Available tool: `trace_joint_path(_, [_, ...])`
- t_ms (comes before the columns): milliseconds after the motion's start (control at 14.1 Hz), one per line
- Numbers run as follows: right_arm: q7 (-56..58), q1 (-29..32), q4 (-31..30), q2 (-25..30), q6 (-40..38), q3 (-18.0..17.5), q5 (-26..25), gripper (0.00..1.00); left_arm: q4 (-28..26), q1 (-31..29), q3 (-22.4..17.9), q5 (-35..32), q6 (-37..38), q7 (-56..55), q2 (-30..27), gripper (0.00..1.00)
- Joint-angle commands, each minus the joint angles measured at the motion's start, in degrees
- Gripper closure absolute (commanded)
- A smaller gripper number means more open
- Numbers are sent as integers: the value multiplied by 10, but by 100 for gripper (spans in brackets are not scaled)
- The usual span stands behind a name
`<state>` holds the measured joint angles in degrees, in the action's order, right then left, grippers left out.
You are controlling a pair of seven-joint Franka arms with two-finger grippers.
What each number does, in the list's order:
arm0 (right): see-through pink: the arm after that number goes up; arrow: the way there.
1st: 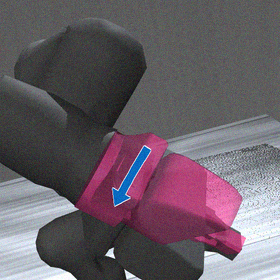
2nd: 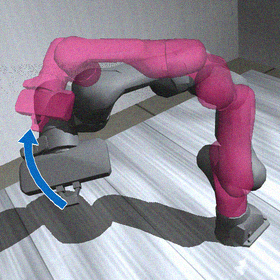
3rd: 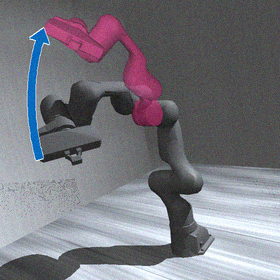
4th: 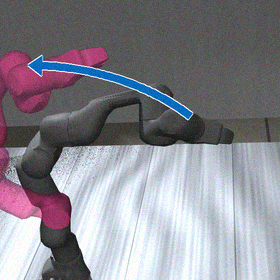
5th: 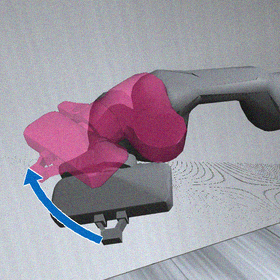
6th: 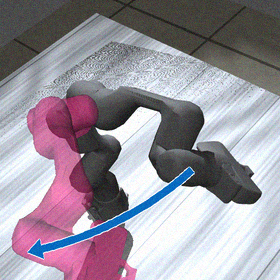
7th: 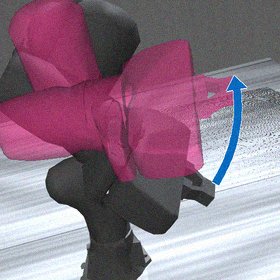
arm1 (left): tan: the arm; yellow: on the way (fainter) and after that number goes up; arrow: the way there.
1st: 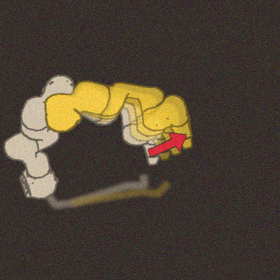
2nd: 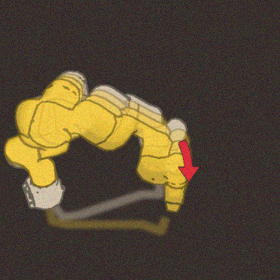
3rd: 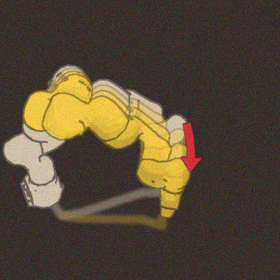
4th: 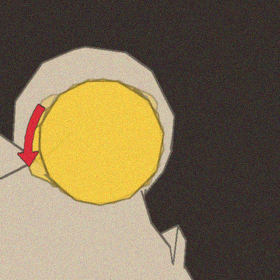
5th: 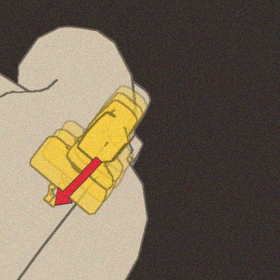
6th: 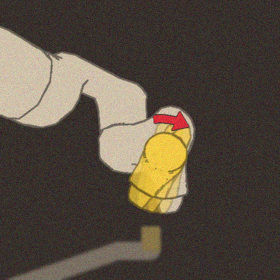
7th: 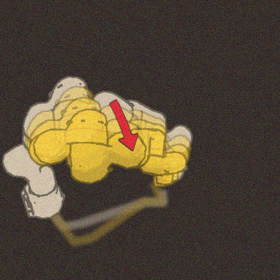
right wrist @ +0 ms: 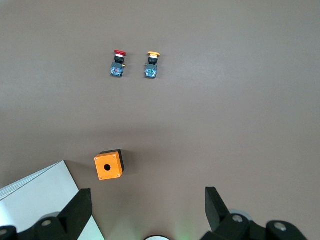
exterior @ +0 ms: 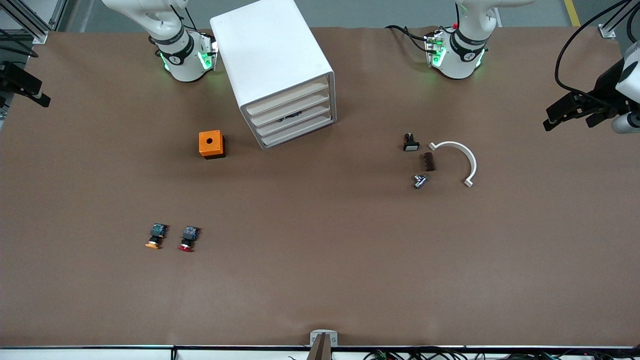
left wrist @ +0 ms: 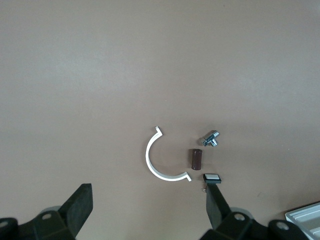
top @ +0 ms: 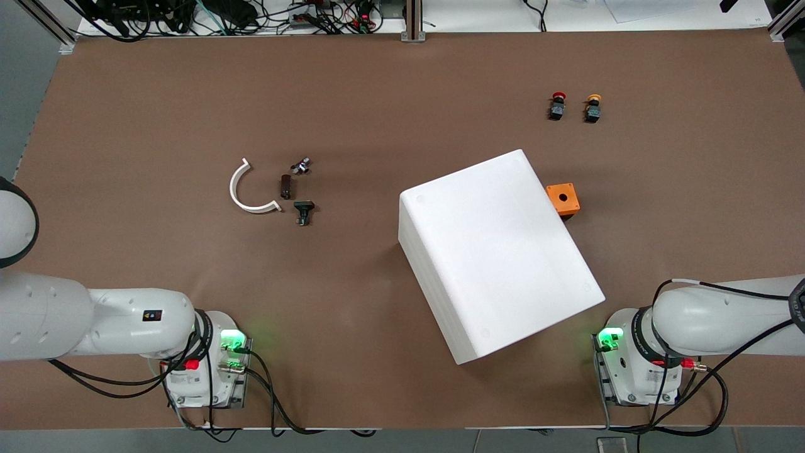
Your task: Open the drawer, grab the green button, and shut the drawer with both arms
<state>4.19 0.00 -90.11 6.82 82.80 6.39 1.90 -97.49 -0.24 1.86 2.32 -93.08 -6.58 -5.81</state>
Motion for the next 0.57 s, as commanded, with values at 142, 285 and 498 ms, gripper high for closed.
trace_joint_path(142, [-10, 0, -23, 21, 10, -1, 7, 0, 16, -4, 2, -6, 12, -1, 10, 0])
trace_joint_path(285, [-3, 0, -16, 19, 3, 0, 7, 0, 16, -6, 1, -6, 12, 1, 19, 0])
trace_joint_path(498, [-4, 3, -6, 3, 3, 1, -3, 0, 15, -14, -3, -5, 19, 8, 38, 0])
